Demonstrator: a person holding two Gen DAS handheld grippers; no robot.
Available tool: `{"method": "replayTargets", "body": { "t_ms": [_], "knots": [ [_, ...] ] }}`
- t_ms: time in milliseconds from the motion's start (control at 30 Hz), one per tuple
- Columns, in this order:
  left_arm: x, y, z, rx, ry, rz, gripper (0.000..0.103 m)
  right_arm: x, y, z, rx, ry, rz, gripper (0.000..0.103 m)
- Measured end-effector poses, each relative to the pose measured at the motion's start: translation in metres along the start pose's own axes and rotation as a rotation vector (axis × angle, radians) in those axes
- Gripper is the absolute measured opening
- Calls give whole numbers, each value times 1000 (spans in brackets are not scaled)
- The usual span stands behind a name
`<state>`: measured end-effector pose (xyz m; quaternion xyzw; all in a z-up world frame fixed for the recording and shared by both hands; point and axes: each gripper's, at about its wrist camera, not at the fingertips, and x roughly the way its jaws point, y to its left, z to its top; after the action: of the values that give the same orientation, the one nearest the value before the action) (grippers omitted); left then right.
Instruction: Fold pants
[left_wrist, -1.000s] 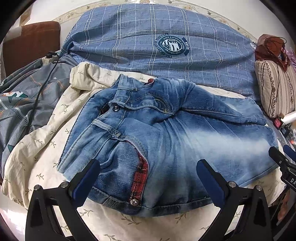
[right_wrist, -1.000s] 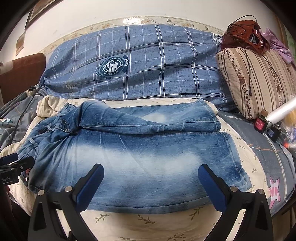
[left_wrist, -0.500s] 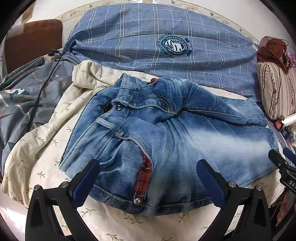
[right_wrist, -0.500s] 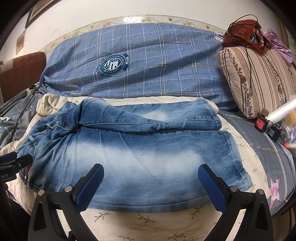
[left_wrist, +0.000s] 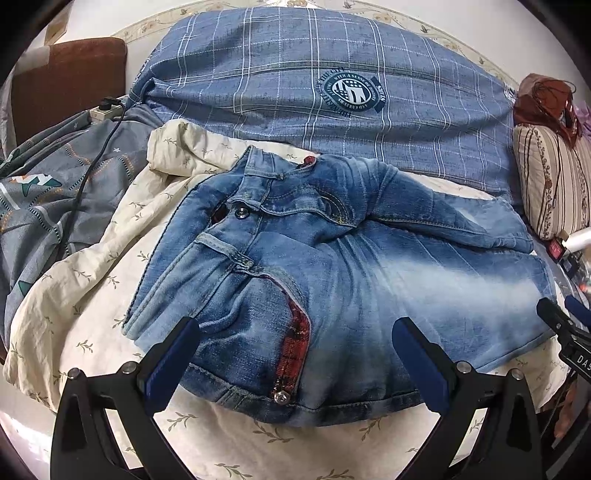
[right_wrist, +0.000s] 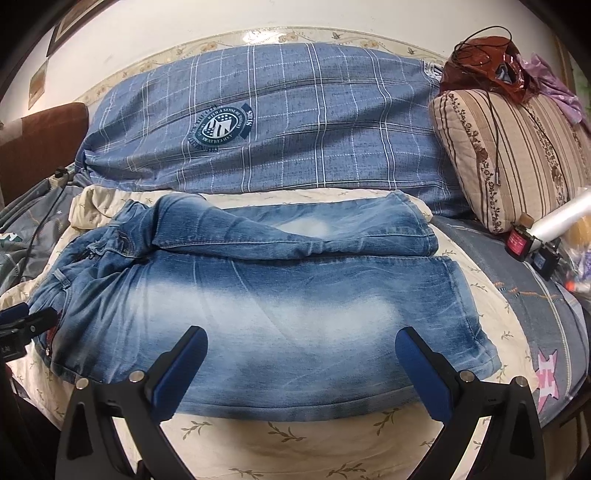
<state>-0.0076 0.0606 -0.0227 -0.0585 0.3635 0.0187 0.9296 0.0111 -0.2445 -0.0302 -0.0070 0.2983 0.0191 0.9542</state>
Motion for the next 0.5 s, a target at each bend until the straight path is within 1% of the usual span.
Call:
{"method": "replayTargets", "body": {
  "t_ms": [100,133,200,267,333,367,400,467,500],
  "knots": [
    [-4,12,1,-43,-1,-2,103,-2,-11,-1,34,10,16,103],
    [-6,17,1,-64,-3,1,103,-6,-20,0,68,14,34,103],
    [-14,32,1,-127,1,12,103,-11,-43,-2,183,39,82,103],
    [-18,47,-2,-173,7,36,103,-11,-82,-12,383,107,184,103],
    [-14,59,-6,-227,46,31,103,-7,-115,-25,552,140,260,103],
    [-10,64,-7,-252,67,26,103,-5,-125,-29,614,154,285,103],
    [-2,68,-9,-283,106,28,103,2,-143,-34,728,178,320,103],
    [7,74,-12,-337,158,3,103,10,-166,-42,859,201,324,103],
    [10,75,-13,-349,169,1,103,12,-172,-44,884,206,316,103]
  ]
}}
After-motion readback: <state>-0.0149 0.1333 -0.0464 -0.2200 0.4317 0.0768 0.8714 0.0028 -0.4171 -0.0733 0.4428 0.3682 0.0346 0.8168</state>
